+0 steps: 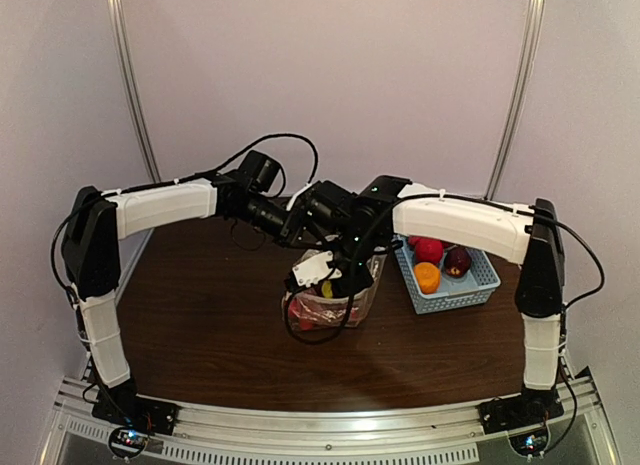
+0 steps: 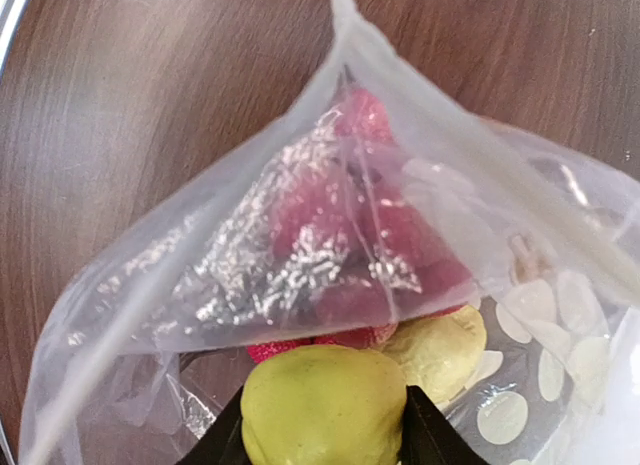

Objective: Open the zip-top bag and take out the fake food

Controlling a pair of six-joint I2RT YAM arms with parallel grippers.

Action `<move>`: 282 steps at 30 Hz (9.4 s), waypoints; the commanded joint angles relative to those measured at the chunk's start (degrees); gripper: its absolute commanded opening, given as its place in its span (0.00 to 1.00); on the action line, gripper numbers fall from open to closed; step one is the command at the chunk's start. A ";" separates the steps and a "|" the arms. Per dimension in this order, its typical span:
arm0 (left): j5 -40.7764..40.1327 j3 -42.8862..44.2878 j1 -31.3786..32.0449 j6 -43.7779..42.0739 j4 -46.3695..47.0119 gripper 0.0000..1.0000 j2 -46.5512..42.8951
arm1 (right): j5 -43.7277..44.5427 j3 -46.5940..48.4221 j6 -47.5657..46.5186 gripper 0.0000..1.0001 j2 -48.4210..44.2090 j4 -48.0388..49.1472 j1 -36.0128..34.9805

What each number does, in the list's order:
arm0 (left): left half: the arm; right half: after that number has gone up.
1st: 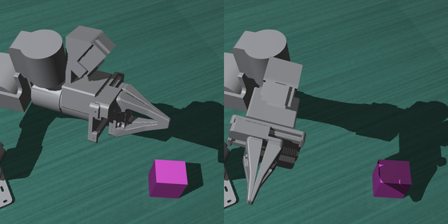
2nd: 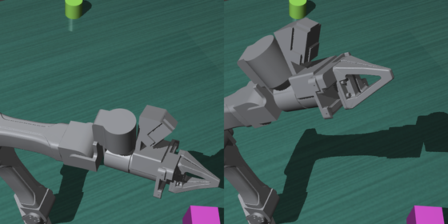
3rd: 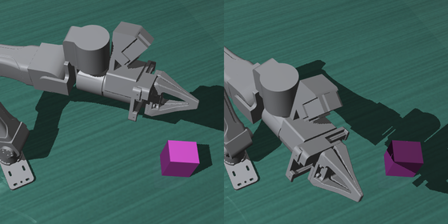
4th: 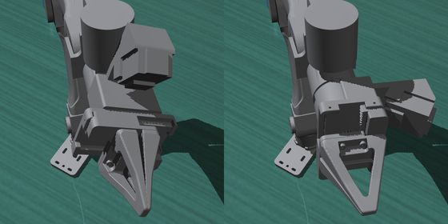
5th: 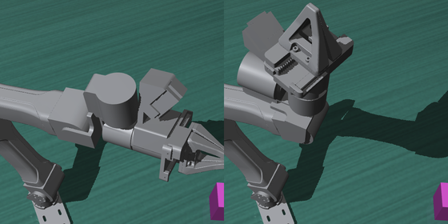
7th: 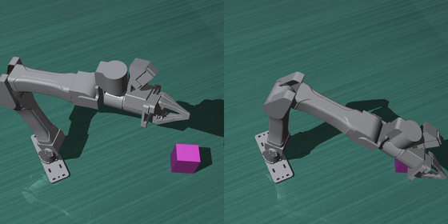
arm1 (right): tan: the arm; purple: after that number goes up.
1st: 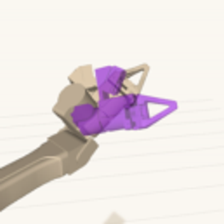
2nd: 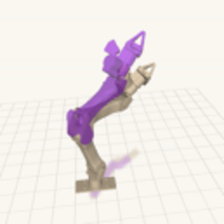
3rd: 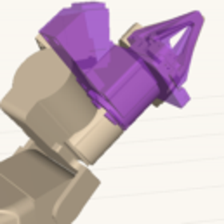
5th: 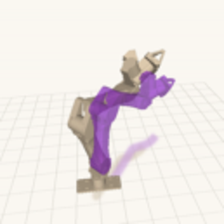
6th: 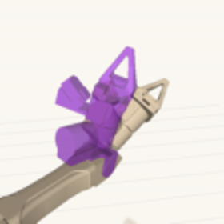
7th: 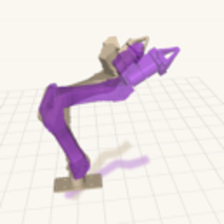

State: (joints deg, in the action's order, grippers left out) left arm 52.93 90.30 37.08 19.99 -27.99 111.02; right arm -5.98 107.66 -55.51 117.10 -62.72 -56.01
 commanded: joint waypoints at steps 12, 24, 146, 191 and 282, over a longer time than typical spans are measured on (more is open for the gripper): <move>-2.63 7.20 -0.42 -7.75 -7.10 0.00 1.57 | -11.72 7.08 5.36 0.36 -8.31 -1.81 0.81; -10.36 2.26 -0.77 -8.73 -0.29 0.00 0.36 | -28.14 9.00 7.96 0.35 -14.22 -0.92 4.06; -13.07 -9.69 6.21 7.97 9.27 0.00 -4.73 | -3.17 -25.62 22.85 0.48 -9.16 21.07 1.16; -16.36 -6.15 6.99 3.69 3.89 0.00 -5.37 | 9.09 -11.41 17.86 0.00 -18.67 9.93 1.08; -17.72 -5.33 1.94 2.07 2.80 0.00 -7.93 | -8.93 -25.64 19.13 0.00 -35.66 18.89 42.62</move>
State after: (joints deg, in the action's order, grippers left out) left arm 35.79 83.83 39.35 22.79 -25.52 104.66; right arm -14.72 81.38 -40.03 78.72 -49.76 -13.96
